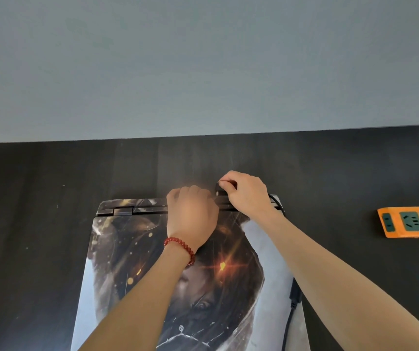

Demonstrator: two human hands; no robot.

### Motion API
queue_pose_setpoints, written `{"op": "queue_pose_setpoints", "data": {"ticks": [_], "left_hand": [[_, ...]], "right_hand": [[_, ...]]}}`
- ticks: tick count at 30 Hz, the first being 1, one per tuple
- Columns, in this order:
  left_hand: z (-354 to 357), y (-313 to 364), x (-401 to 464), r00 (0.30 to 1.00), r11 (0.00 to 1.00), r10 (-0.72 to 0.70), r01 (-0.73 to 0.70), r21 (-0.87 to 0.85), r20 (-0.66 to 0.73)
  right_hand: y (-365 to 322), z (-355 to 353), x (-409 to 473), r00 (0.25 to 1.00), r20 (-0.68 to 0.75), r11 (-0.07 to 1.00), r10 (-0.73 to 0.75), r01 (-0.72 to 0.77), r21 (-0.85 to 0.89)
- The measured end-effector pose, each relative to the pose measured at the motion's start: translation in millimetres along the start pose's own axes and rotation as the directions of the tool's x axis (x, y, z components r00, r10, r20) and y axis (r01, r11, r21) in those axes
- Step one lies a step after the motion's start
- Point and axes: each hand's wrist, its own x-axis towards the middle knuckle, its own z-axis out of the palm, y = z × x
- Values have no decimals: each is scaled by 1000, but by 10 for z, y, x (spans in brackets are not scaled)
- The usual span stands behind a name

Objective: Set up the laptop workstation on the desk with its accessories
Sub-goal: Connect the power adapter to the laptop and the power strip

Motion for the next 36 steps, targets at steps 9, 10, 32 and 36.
{"op": "queue_pose_setpoints", "data": {"ticks": [9,10,32,36], "left_hand": [[-6,10,-5,1000,1000,-18,18,13,9],[-6,11,-4,1000,1000,-19,19,14,12],[6,7,-10,996,994,-89,90,54,-18],[1,13,-12,995,992,-104,104,71,-7]], "right_hand": [[8,-6,-4,998,-20,999,-52,52,-11],[14,-1,-1,998,-20,998,-61,61,-17],[75,43,-7,959,17,929,-282,277,-245],[81,54,-16,942,13,909,-335,327,-260]]}}
